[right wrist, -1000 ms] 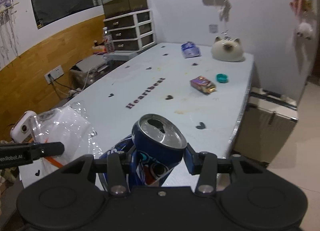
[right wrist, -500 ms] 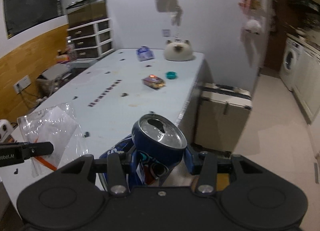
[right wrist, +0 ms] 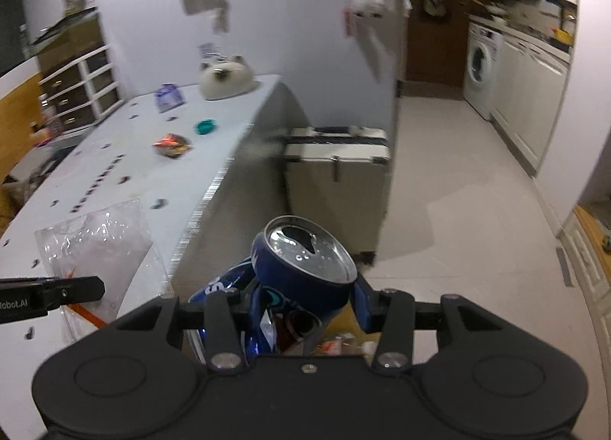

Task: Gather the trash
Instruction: 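Lift the plastic bag and Pepsi can and carry them toward the wastebasket, then open both tools over the wastebasket to drop the bag and can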

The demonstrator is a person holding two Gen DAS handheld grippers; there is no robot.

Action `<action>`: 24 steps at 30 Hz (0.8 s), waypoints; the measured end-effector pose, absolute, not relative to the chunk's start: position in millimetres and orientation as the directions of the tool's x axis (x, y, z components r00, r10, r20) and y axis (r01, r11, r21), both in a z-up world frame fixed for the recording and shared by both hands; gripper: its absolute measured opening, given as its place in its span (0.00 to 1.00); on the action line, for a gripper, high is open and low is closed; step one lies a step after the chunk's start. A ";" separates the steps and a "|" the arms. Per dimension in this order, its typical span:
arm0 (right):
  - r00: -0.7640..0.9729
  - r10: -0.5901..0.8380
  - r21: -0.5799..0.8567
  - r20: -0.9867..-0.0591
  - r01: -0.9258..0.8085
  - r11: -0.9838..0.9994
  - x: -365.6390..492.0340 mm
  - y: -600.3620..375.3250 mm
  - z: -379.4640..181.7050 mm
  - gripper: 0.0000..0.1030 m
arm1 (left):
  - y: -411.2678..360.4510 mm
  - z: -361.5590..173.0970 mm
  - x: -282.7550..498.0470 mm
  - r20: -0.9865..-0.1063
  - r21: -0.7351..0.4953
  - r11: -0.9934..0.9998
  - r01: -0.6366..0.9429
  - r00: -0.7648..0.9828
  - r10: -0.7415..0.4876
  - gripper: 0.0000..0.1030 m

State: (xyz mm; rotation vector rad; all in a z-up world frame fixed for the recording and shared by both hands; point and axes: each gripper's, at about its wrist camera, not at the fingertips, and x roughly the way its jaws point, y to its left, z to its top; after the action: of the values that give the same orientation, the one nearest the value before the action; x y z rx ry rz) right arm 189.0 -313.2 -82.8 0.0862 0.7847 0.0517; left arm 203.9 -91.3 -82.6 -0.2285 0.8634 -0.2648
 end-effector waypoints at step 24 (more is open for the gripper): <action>0.475 0.116 0.196 -0.872 0.123 0.973 290.3 -414.1 -217.3 0.45 | -232.1 -275.2 393.0 -0.947 -0.077 0.840 0.538 0.223 -0.230 0.12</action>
State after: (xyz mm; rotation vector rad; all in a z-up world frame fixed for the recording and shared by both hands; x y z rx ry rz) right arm 290.3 -414.1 -217.3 0.2459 1.0787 -0.0046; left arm 393.0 -232.1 -275.2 0.2923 1.2385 -0.5403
